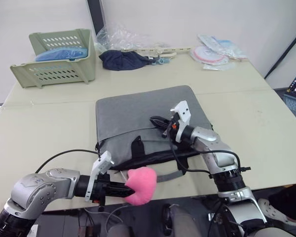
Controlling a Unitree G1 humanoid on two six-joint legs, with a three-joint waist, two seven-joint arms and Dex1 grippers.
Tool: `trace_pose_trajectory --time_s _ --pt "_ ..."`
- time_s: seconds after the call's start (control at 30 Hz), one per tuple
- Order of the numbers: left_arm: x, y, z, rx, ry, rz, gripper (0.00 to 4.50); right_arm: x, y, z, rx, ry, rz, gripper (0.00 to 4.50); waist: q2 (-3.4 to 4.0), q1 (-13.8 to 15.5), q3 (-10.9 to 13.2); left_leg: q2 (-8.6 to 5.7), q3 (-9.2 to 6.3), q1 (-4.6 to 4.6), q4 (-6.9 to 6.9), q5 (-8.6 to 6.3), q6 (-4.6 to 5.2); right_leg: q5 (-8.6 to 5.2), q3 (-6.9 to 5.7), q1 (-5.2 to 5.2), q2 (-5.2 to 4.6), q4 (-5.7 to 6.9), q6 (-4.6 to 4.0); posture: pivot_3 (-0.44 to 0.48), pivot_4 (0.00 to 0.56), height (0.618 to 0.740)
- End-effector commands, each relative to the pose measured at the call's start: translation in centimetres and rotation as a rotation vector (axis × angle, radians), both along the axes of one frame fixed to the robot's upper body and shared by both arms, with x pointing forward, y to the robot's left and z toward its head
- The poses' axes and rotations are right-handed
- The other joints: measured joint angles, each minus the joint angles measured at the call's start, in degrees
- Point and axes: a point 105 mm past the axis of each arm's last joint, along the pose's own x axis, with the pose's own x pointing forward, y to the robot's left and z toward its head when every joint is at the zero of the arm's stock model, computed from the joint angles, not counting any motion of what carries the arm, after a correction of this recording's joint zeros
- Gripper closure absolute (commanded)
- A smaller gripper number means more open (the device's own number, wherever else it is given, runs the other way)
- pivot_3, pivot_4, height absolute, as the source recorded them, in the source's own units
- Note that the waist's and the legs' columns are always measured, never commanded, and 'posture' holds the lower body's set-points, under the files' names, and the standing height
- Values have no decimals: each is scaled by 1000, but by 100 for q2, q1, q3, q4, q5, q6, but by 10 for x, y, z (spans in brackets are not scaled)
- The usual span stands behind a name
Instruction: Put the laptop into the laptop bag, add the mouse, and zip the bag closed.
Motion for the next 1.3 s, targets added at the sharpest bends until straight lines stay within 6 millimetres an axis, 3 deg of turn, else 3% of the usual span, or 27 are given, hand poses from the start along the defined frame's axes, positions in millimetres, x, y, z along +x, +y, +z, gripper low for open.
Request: trace_pose_trajectory --time_s 0.03,0.53,0.97,1.3 --pt "-6 -11 7 -21 -66 -92 4454 -8 -7 -67 -121 220 -42 4500 0 1 0 0 0 0 0 0 0 0 0 0 0 -1 0 0 150 740" --pt "9 -26 2 -41 -143 -127 4454 -10 -6 -68 -123 221 -37 4500 -3 11 -1 -1 1 0 1 0 0 0 0 1 0 1 0 0 150 740" --pt "13 -29 0 49 -193 -176 4454 -9 -5 -68 -120 222 -37 4500 -7 11 -3 -1 1 0 1 1 1 0 0 2 1 4 1 0 150 740" --pt "13 -38 5 10 -250 -228 4454 -8 -3 -67 -119 221 -33 4500 -7 11 -3 -2 1 -1 1 1 2 0 0 2 1 5 0 0 150 740"
